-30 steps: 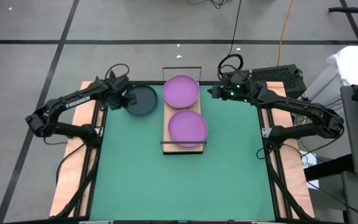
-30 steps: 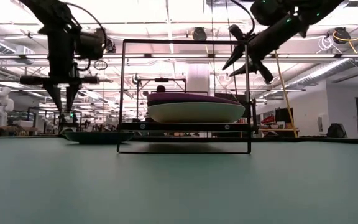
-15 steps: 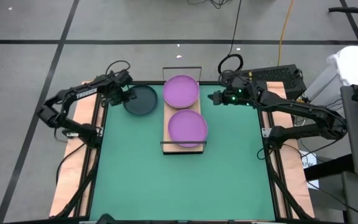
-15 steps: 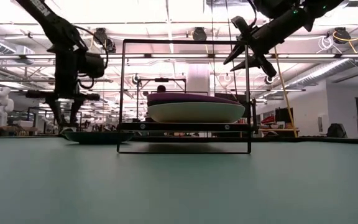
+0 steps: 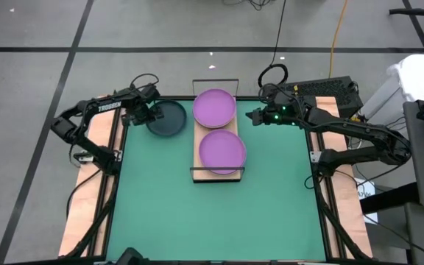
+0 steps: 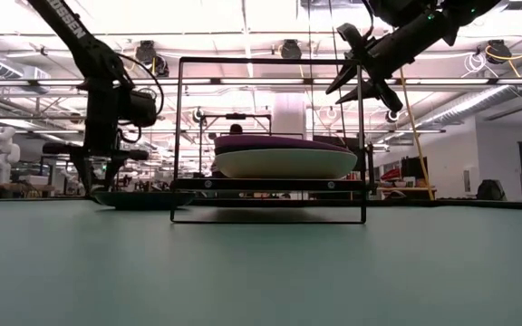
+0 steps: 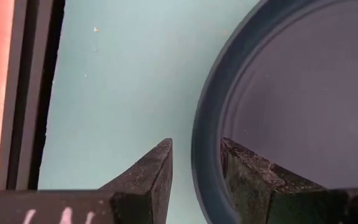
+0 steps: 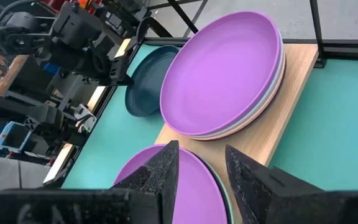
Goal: Place and stack plates onto a shelf
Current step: Stack the black plate on top of the bottom purple plate on the shelf
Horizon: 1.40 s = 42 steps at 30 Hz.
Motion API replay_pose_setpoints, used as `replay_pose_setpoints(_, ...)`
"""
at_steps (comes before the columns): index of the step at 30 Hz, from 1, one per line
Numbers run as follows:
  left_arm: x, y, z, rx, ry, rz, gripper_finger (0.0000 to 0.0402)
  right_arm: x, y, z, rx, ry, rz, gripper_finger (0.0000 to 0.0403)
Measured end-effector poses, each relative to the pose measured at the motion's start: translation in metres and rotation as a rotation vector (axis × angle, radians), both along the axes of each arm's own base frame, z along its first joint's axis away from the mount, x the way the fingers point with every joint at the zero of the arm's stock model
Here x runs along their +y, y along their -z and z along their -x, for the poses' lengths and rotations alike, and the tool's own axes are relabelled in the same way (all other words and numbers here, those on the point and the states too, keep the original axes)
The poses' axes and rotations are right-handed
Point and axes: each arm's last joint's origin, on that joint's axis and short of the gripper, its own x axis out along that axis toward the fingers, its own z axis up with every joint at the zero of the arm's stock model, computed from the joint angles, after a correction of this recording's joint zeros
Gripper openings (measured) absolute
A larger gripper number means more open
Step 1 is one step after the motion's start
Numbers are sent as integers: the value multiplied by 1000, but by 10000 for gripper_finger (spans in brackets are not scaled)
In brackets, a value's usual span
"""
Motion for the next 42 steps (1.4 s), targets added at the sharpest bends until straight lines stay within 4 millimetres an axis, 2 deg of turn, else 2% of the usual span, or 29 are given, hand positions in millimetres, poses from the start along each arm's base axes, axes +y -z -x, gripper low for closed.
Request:
replay_pose_setpoints(8, 5, 16, -2, 33, 0, 48, 140, 0, 0, 0, 8, -10, 18, 116)
replay_pose_setpoints(15, 8, 15, -5, -13, 15, 23, 135, 0, 0, 0, 11, -13, 23, 116)
replay_pose_setpoints(18, 7, 12, -5, -5, 41, 6, 108, 0, 0, 0, 11, -13, 24, 116)
replay_pose_setpoints(24, 7, 7, -5, 17, 100, -39, 20, 0, 0, 0, 12, -12, 26, 116)
replay_pose_setpoints(31, 8, 5, -5, 19, 110, -50, 10, -1, 0, 0, 18, 9, 38, 116)
replay_pose_setpoints(35, 4, -7, -2, -9, 111, -80, 9, -1, 0, 0, 18, 9, 37, 116)
replay_pose_setpoints(42, -15, -42, 12, -43, 91, -154, 8, -1, 0, 0, 17, 9, 36, 116)
